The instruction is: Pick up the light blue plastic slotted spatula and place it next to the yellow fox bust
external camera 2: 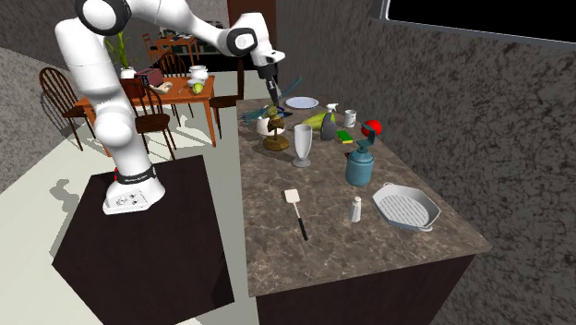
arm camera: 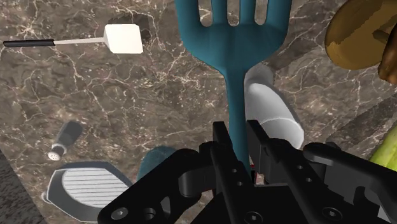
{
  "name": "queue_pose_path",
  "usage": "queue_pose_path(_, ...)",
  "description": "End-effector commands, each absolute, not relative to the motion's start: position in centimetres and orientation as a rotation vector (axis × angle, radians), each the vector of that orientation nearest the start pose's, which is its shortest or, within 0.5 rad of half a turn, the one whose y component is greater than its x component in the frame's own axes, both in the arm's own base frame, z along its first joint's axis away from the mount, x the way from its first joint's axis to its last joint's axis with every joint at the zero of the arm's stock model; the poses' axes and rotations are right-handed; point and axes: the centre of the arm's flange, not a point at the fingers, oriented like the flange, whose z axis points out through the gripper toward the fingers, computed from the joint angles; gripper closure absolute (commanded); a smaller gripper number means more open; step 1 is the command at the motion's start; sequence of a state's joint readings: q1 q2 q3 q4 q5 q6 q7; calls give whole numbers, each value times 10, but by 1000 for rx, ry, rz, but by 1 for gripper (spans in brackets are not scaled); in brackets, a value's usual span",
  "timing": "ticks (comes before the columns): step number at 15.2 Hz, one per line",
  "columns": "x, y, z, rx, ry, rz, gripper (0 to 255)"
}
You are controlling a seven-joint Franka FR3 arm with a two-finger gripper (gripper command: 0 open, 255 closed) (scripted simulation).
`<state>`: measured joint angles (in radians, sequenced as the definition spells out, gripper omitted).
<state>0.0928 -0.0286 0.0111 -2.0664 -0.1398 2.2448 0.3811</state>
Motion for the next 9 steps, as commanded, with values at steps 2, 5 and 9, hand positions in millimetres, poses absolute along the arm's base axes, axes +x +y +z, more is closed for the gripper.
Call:
queue_pose_path(2, 561, 97, 466, -3169, 322, -367, 255)
queue_pose_path(5, 562, 136, 466, -3169, 322, -367, 255)
queue_pose_path(9, 563, 164, 456, -3169, 322, -367, 255)
